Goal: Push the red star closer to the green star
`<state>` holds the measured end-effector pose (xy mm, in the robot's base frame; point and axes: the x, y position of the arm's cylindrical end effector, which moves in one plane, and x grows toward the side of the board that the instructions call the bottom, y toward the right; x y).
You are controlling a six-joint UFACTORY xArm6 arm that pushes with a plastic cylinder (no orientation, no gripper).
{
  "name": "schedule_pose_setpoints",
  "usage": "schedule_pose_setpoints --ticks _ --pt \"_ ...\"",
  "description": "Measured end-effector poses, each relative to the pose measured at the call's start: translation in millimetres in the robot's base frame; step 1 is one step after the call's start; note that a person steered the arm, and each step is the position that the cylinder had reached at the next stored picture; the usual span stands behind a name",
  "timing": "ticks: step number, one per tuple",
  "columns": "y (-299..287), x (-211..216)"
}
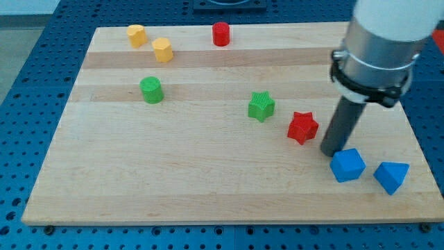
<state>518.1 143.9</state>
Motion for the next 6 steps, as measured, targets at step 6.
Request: schedule_pose_setpoints --ticks 6 --pt "-29 -95"
